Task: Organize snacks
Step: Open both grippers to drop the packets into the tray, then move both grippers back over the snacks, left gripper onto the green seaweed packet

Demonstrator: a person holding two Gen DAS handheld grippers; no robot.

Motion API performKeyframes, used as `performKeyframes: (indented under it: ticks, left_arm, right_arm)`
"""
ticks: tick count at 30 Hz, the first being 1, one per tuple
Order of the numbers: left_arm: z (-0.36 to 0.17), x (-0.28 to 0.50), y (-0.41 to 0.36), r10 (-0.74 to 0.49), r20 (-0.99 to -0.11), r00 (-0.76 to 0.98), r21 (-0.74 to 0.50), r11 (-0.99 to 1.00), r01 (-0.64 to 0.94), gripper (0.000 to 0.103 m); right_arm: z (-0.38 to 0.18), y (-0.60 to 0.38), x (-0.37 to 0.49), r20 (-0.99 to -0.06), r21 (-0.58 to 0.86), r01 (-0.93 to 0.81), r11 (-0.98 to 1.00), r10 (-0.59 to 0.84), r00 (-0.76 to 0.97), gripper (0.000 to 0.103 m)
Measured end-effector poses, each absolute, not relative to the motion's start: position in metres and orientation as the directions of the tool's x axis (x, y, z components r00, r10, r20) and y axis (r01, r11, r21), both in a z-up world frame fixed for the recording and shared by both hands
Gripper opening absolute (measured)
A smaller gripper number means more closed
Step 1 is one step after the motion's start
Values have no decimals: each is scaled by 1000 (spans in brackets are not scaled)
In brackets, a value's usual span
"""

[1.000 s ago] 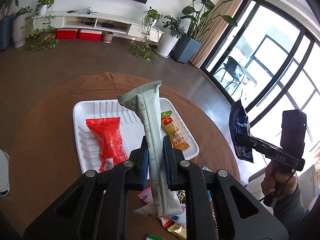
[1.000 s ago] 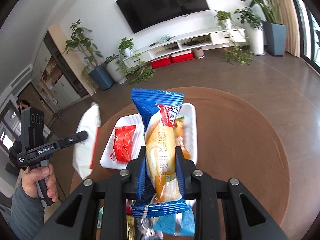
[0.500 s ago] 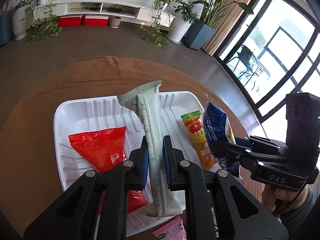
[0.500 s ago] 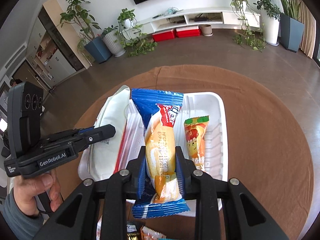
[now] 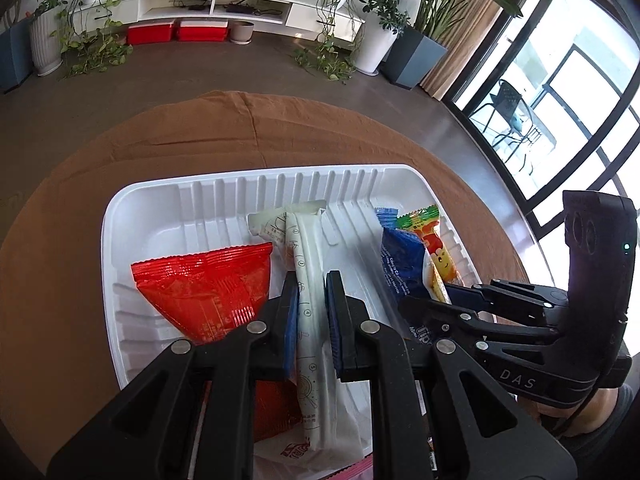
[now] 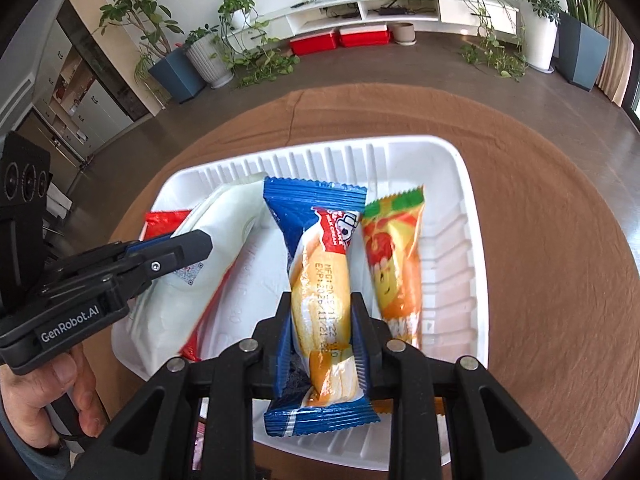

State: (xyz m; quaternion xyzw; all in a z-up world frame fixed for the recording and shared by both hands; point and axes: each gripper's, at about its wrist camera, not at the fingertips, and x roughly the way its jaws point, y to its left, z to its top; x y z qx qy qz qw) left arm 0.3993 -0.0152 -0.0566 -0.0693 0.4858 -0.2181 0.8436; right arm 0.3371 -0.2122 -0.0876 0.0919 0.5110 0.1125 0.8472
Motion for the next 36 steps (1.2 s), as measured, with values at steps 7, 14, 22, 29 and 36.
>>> performKeyframes:
  ticks: [7, 14, 22, 29, 36]
  left_arm:
    - [-59, 398, -15, -427, -792, 437, -317, 899, 303, 12]
    - [-56, 394, -16, -417, -795, 441, -305, 902, 305, 15]
    - [-23, 369, -9, -429, -755, 496, -292, 897, 332, 61]
    - [24, 308, 6, -474, -678, 562, -291, 875, 386, 103]
    - [47, 210, 32, -461, -589, 664, -209, 880, 425, 103]
  right_arm:
    - [-90, -210, 335, -849, 256, -94, 962, 271, 453, 29]
    - [-90, -205, 333, -851, 242, -102, 965, 262, 455, 34]
    - [-64, -210, 317, -826, 234, -117, 965, 261, 499, 52]
    - [-10, -226, 269, -720, 324, -131, 937, 334, 608, 83]
    - [19, -248, 185, -561, 454, -161, 876, 422, 712, 101]
